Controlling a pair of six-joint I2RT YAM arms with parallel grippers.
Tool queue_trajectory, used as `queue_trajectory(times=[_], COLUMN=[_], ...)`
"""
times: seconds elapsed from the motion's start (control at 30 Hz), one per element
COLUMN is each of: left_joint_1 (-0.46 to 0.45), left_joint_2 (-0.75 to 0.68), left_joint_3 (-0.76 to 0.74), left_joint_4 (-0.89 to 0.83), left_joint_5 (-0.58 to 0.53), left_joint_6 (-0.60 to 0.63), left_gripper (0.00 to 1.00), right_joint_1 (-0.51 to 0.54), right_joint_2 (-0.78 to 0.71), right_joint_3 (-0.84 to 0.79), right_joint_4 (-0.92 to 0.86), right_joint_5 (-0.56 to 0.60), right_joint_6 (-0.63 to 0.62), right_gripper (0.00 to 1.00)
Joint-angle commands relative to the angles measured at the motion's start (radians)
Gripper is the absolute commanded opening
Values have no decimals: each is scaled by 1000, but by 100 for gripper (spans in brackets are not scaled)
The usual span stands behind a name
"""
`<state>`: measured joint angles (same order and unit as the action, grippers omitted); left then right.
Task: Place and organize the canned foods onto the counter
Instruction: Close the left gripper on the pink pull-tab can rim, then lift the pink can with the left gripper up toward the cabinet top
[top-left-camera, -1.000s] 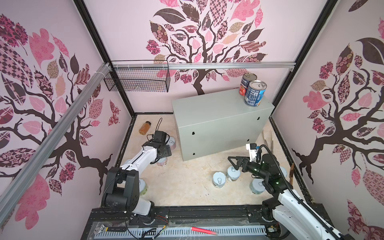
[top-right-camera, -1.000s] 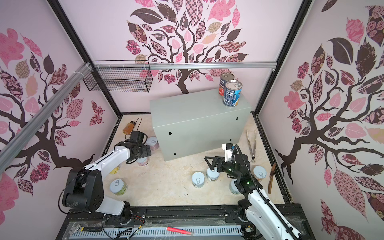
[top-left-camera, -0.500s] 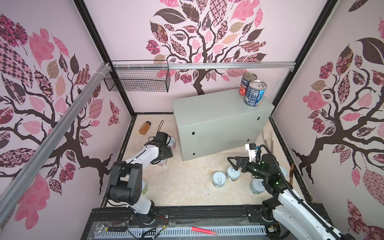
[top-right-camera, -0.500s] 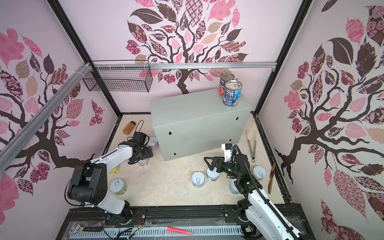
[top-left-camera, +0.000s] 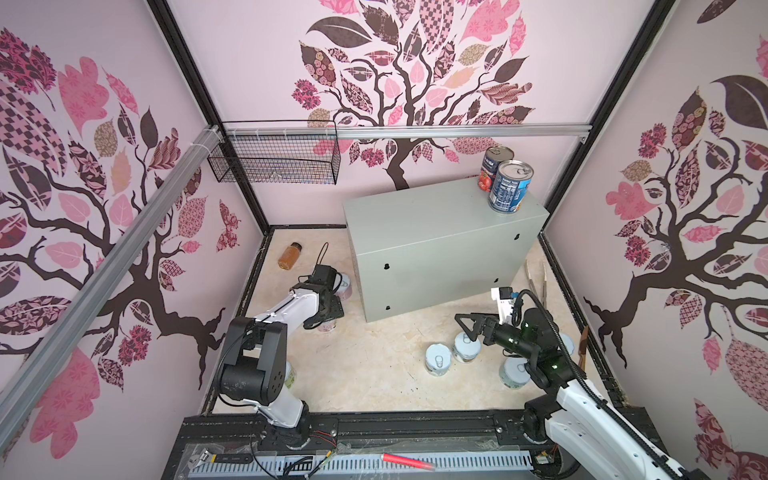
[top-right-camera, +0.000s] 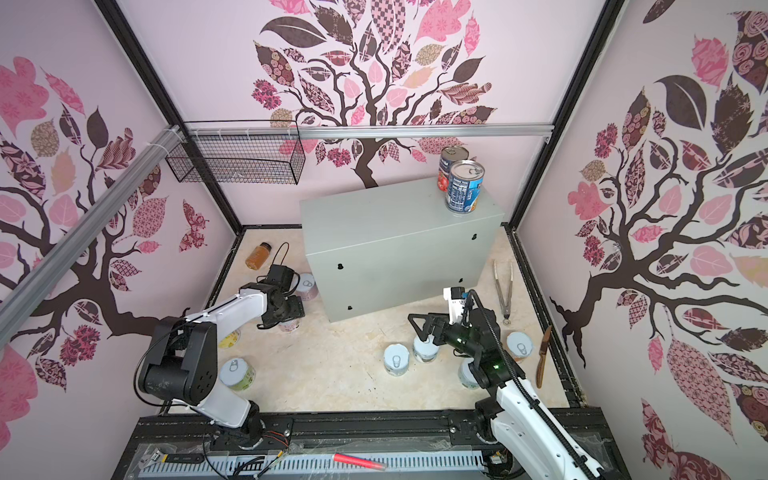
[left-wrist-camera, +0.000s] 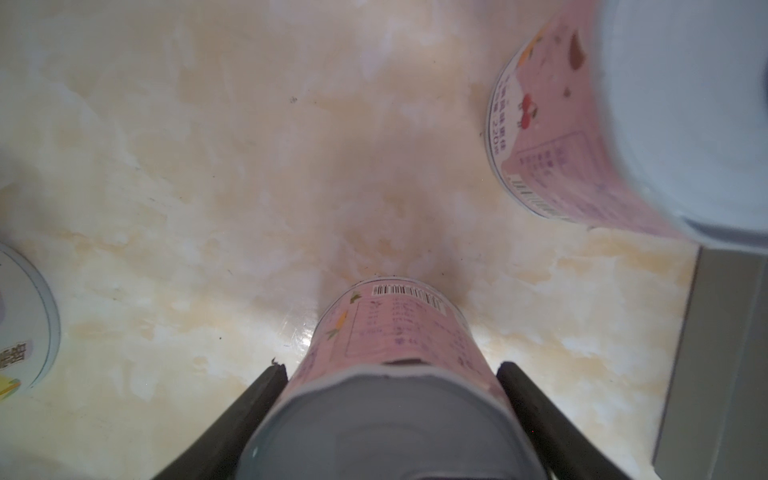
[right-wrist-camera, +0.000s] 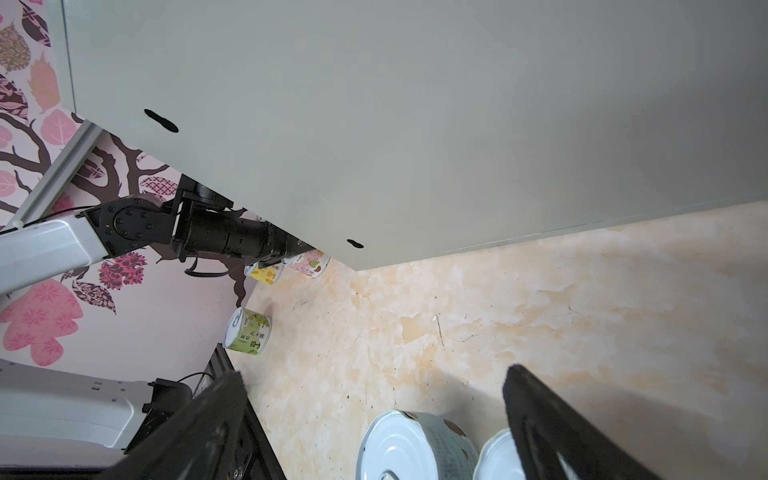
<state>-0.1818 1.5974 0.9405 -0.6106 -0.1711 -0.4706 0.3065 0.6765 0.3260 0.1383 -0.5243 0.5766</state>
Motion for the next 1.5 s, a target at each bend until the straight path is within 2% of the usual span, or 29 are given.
queue_trajectory(times=[0.0,0.27,0.77,1.07,1.33,1.47], left_joint_1=[-2,-1,11,15,14,15], left_joint_2=[-37,-129,-365,-377,-328,-286], left_joint_3=[-22,4,176,433,696,846], left_joint_4=[10,-17,-166,-265,-327,-378], left_joint_5=[33,63,46,87,130,195], left_joint_6=[1,8,124,189,227,240], left_gripper=[72,64,64,64,63,64], right_joint_1=[6,6,6,8,24,48], right_joint_2=[-12,-2,23,37,70,89], right_joint_3=[-2,1,17,28,41,40], right_joint_4=[-2,-21,-62,-94,-109,-115], right_joint_5=[7,27,60,68,84,104], right_joint_6=[-14,-26,-50,-62,-75,-83], right_gripper=[100,100,100,100,100,100])
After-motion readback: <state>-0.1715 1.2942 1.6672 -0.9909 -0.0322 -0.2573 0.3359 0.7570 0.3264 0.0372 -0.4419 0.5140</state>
